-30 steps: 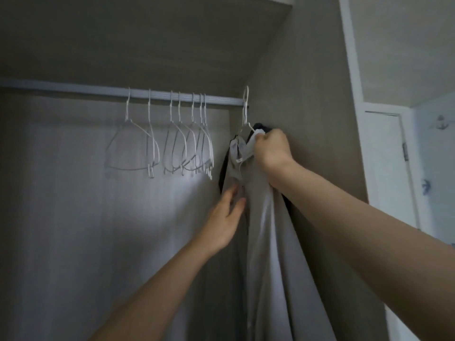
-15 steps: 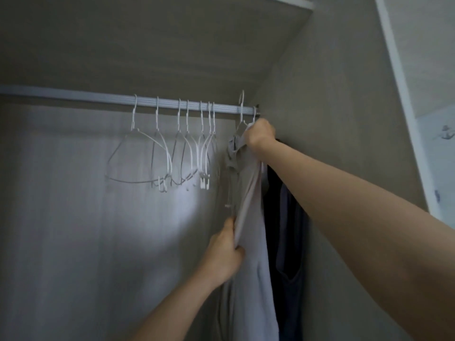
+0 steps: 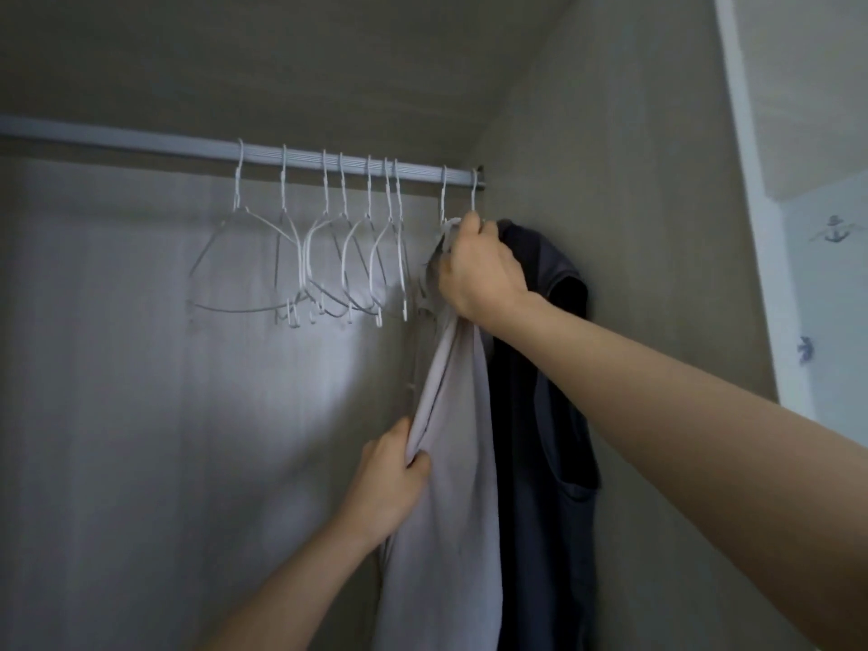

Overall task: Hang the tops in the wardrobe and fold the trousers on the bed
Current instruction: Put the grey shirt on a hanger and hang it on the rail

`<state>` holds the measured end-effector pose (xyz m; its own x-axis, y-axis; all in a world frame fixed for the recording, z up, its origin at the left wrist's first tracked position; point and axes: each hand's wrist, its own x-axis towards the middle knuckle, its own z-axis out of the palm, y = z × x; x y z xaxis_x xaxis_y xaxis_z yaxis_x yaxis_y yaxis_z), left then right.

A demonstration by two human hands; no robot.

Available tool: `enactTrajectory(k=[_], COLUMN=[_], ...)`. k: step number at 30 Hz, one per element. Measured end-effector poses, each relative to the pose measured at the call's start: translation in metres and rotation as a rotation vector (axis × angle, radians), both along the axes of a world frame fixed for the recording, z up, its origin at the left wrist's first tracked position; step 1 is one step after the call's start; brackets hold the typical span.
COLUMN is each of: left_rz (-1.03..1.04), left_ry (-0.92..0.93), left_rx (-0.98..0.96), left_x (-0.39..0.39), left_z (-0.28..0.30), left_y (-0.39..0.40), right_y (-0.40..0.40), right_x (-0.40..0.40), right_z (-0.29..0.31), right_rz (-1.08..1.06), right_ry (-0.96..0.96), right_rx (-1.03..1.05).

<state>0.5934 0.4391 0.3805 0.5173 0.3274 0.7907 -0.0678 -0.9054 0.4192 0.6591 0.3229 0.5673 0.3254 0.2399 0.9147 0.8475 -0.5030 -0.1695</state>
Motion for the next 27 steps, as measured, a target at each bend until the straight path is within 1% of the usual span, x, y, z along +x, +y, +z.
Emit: enactTrajectory(k=[2, 4, 8, 15, 19, 23, 27], left_rz=[0.002, 0.012, 0.033, 0.091, 0.150, 0.234, 0.402], left_ry=[0.007, 0.002, 0.001, 0.079, 0.095, 0.070, 0.036], left_rx=[-0.005, -0.012, -0.063, -0.134, -0.192, -0.283, -0.338], left_x=[-0.006, -0.014, -0.024, -0.056, -0.083, -0.128, -0.182], left_z=[-0.002, -0.004, -0.008, -0.036, -0.050, -0.080, -0.120], left_y=[-0.008, -0.017, -0.030, -0.057, -0.078, -0.129, -0.187], right_y=[-0.005, -0.012, -0.026, -0.061, -0.088, -0.130, -0.169], right_x=[-0.010, -0.021, -0.040, -0.064, -0.071, -0.083, -0.107], right_z=[-0.018, -0.032, -0.059, -0.112, -0.141, -0.187, -0.243], right_rz=[0.013, 0.067, 0.118, 0.230, 0.306, 0.472, 0.667], right_ry=[-0.068, -0.079, -0.050, 0.041, 0.043, 0.050, 0.055], right_rx=[-0.033, -0.047, -0.095, -0.224, -0.302, -0.390, -0.444])
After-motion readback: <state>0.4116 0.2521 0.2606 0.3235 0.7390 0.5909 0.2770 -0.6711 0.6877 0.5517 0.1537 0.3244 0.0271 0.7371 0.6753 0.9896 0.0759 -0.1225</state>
